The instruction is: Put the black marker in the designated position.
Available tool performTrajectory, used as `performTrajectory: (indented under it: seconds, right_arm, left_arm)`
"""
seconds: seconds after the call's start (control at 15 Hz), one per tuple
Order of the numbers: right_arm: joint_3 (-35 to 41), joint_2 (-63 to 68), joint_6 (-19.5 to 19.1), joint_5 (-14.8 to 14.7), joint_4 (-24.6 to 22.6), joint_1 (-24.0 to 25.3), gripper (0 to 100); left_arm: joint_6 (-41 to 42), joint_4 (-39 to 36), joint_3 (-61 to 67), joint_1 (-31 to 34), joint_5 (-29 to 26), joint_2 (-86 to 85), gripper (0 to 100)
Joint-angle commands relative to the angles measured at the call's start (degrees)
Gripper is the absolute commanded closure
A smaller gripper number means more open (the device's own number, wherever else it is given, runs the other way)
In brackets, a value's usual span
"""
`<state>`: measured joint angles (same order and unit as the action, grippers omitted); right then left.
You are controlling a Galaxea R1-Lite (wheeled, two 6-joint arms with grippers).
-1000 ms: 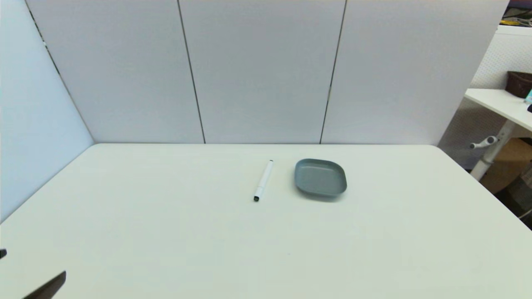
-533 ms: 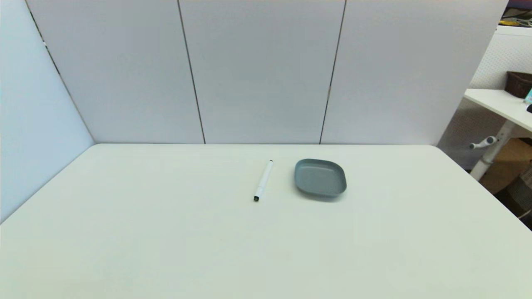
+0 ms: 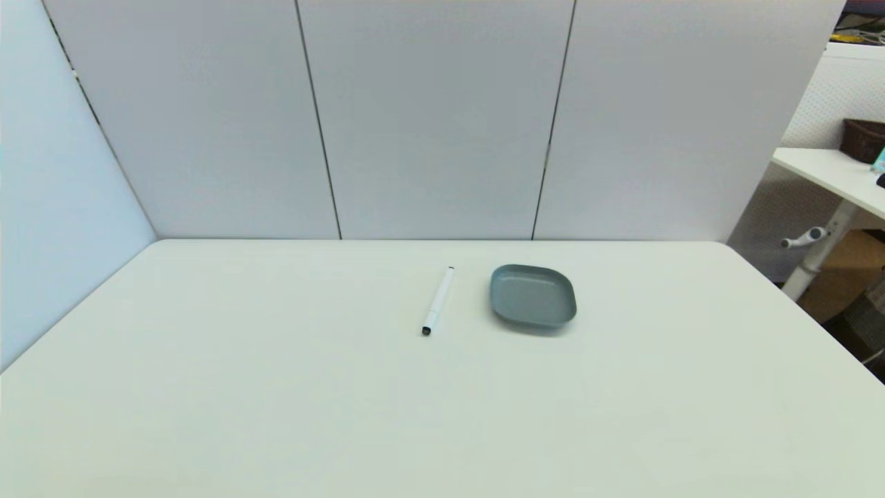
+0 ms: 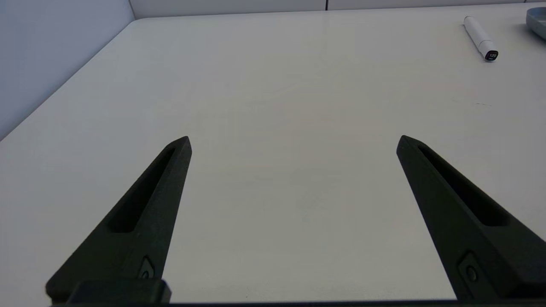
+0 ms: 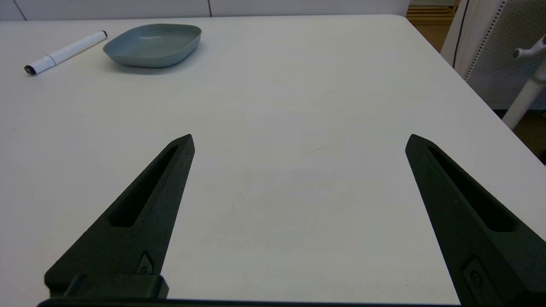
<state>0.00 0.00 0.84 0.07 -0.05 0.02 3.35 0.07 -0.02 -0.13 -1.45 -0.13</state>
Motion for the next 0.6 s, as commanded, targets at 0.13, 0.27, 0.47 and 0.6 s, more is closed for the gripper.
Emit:
performTrajectory:
  seconds: [0.13, 0.27, 0.47, 0.6]
  right_arm:
    - [0.0, 0.0, -0.23, 0.01, -0.04, 0.06, 0]
    - [0.0, 0.0, -0.4, 0.1, -0.04, -0.02, 0]
    - [0.0, 0.09, -0.14, 0.01, -0.04, -0.02, 0]
    - [0.0, 0.0, -0.67, 0.01, 0.05, -0.02, 0]
  left_arm:
    - [0.08, 0.01, 0.02, 0.05, 0.04, 0.05, 0]
    - [0.08, 0.01, 0.02, -0.04, -0.04, 0.05, 0]
    - [-0.01, 0.01, 0.02, 0.05, 0.04, 0.05, 0]
    - [-0.01, 0.01, 0.02, -0.04, -0.04, 0.05, 0]
